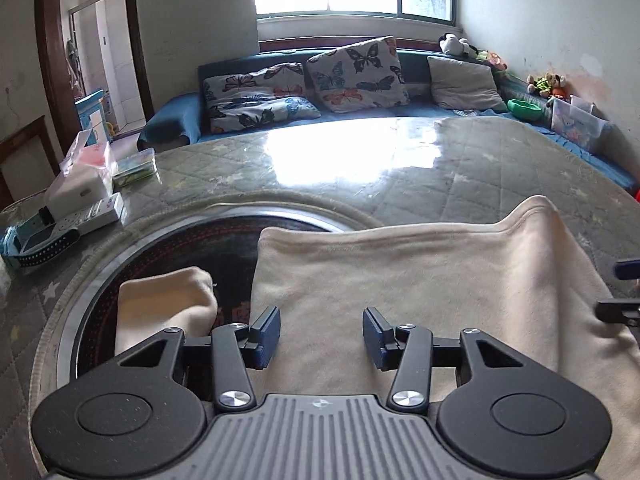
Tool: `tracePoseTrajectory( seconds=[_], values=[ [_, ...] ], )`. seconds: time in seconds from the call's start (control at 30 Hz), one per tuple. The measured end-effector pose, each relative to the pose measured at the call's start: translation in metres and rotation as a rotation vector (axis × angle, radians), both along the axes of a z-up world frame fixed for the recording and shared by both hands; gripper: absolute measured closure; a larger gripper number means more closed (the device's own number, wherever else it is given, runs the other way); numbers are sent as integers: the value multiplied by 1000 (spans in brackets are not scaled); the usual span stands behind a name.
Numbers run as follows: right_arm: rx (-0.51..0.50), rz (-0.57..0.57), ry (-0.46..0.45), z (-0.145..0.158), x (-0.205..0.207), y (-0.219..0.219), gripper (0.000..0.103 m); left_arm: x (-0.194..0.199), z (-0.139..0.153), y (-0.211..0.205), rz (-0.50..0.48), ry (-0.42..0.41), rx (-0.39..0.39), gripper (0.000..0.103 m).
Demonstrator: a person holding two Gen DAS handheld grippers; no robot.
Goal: Fold clothes
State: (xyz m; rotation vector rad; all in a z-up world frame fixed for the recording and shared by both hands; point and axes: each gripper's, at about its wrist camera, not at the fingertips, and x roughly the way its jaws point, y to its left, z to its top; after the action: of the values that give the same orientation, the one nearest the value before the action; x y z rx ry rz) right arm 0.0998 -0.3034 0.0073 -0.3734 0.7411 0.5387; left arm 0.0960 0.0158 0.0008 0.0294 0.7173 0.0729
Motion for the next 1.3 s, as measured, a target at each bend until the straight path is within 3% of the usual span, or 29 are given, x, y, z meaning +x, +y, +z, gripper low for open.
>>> tracePoseTrajectory(
  seconds=[0.4,0.53,0.8,1.0,1.3],
  values=[
    [-40,-18,-18,6,-49,-37,49,-42,11,-12,-29,-34,18,49],
    [25,-64,-44,17,-58,-57,49,-72,17,-21,-78,-51,7,49],
    [22,-293,-6,3,-57,-126,45,-121,13,-53,-224,-39,-10,47],
    [-61,-424,-62,1,-85,-165,39,-148,6,-72,-325,-28,-16,47],
    [-42,-584,-87,8,-103,-214,38,-187,1,-97,-498,-10,-22,47]
  ],
)
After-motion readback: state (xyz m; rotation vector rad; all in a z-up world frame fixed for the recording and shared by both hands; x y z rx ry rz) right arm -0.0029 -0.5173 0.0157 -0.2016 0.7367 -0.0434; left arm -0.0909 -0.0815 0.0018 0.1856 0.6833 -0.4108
